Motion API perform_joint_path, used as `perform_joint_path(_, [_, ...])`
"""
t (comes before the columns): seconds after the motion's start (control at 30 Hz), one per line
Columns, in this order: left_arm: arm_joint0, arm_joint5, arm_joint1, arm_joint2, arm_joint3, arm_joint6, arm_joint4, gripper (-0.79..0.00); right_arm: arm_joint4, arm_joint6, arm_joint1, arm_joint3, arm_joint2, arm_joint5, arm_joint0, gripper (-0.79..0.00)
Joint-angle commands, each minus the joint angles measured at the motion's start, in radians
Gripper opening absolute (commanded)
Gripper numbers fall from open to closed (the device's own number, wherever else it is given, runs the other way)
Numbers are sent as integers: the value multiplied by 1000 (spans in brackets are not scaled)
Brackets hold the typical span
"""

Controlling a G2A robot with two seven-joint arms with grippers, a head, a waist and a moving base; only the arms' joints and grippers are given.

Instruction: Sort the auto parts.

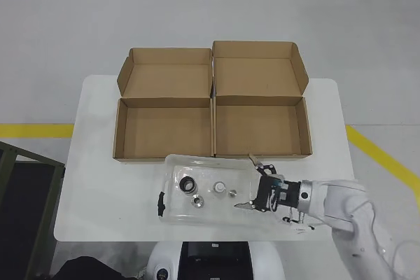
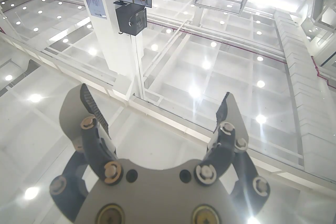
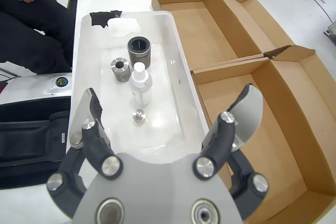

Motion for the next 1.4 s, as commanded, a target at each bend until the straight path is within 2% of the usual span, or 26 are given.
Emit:
perform_joint_path(0.0, [0,0,0,0,0,0,0,0,1,17,-1,4,-35,0,17,0])
perform_joint_path(0.27, [0,0,0,0,0,0,0,0,-33,42,-4,42,-140,28,69,0])
perform_joint_path(0.67, [0,0,0,0,0,0,0,0,-56,88,-5,103,-227,65,125,0])
perform_joint_path(0.77, [0,0,0,0,0,0,0,0,-58,93,-6,121,-244,71,139,-92])
perform_joint_path(0.9, [0,0,0,0,0,0,0,0,-59,93,-6,148,-262,83,159,-169])
perform_joint_path(0.97, [0,0,0,0,0,0,0,0,-61,94,-7,163,-270,90,168,-289])
perform_joint_path(1.03, [0,0,0,0,0,0,0,0,-62,94,-7,176,-278,95,176,-314])
perform_joint_path(1.2, [0,0,0,0,0,0,0,0,-67,98,-7,198,-298,99,190,-314])
perform_joint_path(1.23, [0,0,0,0,0,0,0,0,-67,99,-7,202,-302,101,193,-332])
perform_joint_path(1.27, [0,0,0,0,0,0,0,0,-68,100,-7,205,-305,102,196,-385])
perform_joint_path(1.37, [0,0,0,0,0,0,0,0,-68,101,-7,214,-315,103,203,-446])
